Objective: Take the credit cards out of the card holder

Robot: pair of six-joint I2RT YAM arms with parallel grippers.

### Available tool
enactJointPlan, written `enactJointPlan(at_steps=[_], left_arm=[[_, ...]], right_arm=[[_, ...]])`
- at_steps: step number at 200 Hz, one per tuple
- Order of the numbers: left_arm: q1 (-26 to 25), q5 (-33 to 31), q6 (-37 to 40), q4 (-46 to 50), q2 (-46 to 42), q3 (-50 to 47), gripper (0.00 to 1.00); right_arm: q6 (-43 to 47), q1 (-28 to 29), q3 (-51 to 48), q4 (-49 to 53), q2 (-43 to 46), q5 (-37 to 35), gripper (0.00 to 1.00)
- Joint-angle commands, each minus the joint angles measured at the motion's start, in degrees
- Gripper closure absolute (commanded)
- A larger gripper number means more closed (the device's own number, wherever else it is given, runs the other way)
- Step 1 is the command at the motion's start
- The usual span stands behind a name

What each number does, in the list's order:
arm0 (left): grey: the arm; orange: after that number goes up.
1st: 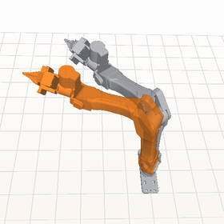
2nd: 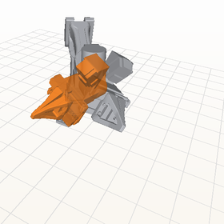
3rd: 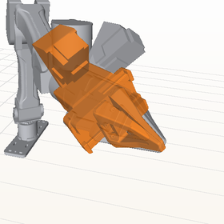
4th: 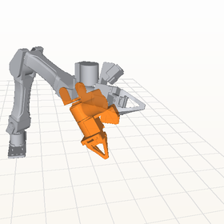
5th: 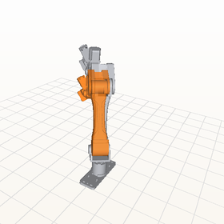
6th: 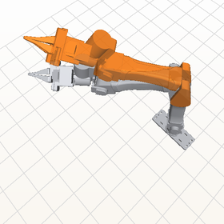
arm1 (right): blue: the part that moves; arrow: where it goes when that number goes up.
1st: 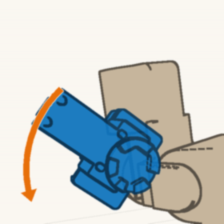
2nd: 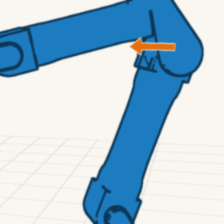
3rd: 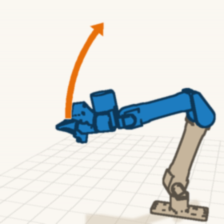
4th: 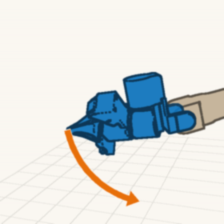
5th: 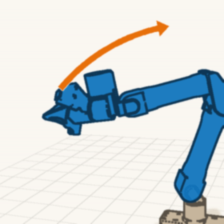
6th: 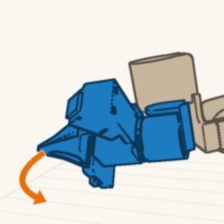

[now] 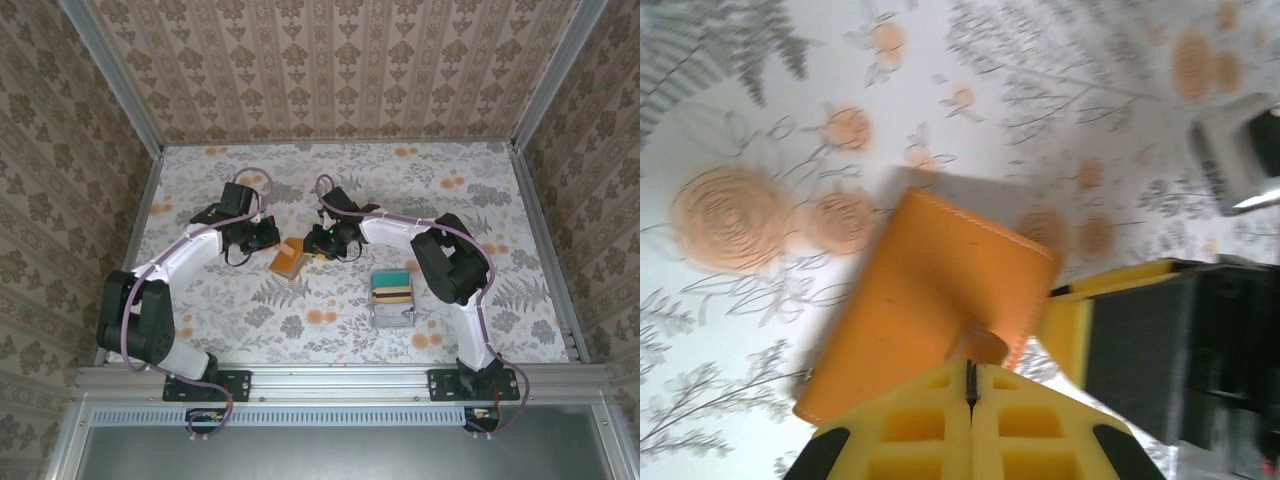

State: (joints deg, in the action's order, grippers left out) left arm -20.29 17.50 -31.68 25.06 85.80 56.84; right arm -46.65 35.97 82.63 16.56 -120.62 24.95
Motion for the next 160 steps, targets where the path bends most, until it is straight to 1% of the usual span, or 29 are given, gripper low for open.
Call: enactJointPlan(at_steps=[1,31,46,59,87,131,160], left_arm=[[1.7,-5.2,1.3,4.2,0.0,-1.9,1.0],[5.9,-4.4,0.4,3.9,-2.1,-3.8,1.0],[7.7,-3.8,-0.2,4.1,-2.9,-4.1,1.0],[8.7,-3.7,-0.9,3.9,-3.7,-4.5,1.0],[11.0,-2.9,-2.7,3.4,-5.0,-5.3,1.0],[14.0,-2.1,-4.0,3.2,-5.6,-6.4,1.0],[14.4,-1.9,-3.9,3.2,-5.6,-6.9,1.0]], right_arm=[[-0.1,0.3,-1.5,1.0,-0.1,-2.0,0.68],[-0.3,0.2,-4.5,-4.3,2.5,-0.6,0.59],[-0.8,0.2,-5.5,-7.3,3.2,0.3,0.58],[-0.9,0.2,-4.7,-6.7,2.4,0.9,0.59],[-2.5,1.0,-3.6,-7.2,0.3,2.2,0.66],[-3.2,3.7,0.2,-5.4,-3.7,2.8,0.68],[-3.8,4.2,2.2,-4.7,-5.5,2.7,0.7]])
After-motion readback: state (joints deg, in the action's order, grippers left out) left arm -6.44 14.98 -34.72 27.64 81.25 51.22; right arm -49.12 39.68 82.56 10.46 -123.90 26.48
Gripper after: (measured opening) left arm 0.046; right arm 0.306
